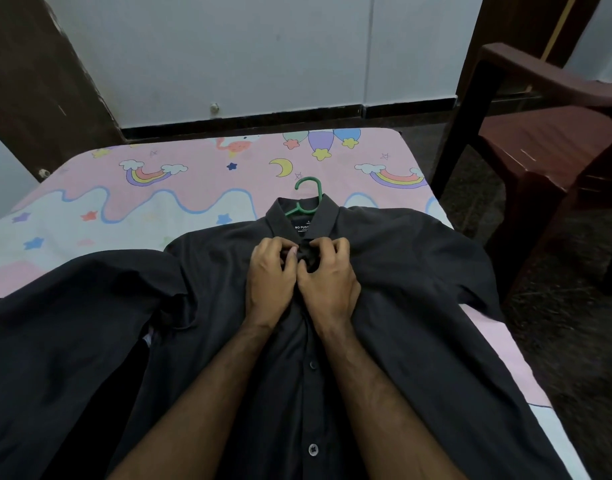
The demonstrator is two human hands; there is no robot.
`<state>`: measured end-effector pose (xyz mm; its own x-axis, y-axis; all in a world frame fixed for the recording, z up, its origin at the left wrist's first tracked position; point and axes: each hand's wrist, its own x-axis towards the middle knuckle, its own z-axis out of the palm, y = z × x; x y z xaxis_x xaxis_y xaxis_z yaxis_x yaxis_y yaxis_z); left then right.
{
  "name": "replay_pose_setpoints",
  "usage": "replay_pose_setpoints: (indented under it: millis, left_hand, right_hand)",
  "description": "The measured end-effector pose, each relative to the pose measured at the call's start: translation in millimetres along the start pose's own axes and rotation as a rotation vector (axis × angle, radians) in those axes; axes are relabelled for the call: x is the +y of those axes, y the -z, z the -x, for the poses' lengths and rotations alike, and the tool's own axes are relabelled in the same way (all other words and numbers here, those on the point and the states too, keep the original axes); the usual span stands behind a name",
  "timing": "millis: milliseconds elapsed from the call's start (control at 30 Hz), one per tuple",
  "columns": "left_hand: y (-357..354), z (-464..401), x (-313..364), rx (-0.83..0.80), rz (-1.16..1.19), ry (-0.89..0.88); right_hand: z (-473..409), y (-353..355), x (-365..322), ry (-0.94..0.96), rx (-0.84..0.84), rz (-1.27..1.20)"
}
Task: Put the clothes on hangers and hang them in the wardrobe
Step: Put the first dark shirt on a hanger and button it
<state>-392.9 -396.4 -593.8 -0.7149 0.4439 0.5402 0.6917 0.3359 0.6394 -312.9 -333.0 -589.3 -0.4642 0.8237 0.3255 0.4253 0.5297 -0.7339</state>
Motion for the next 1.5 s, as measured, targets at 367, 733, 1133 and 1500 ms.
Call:
replay_pose_setpoints:
  millis: [367, 733, 1133, 1500]
  left_hand:
    - [-1, 6, -1, 0.071, 0.03, 0.095]
    - [-1, 10, 0, 0.017, 0.055, 0.003]
    - [1, 10, -3, 0.038, 0.147, 0.076]
    - [4, 7, -8, 0.027, 0.391, 0.268]
  right_hand:
    - [0, 2, -1, -0.095, 0.09, -0.152]
    - [-4, -1, 7, -0.063, 0.218, -0.334]
    - [-5, 1, 8, -0.053, 0.239, -0.508]
    - [-6, 11, 6, -0.181, 0.15, -0.686]
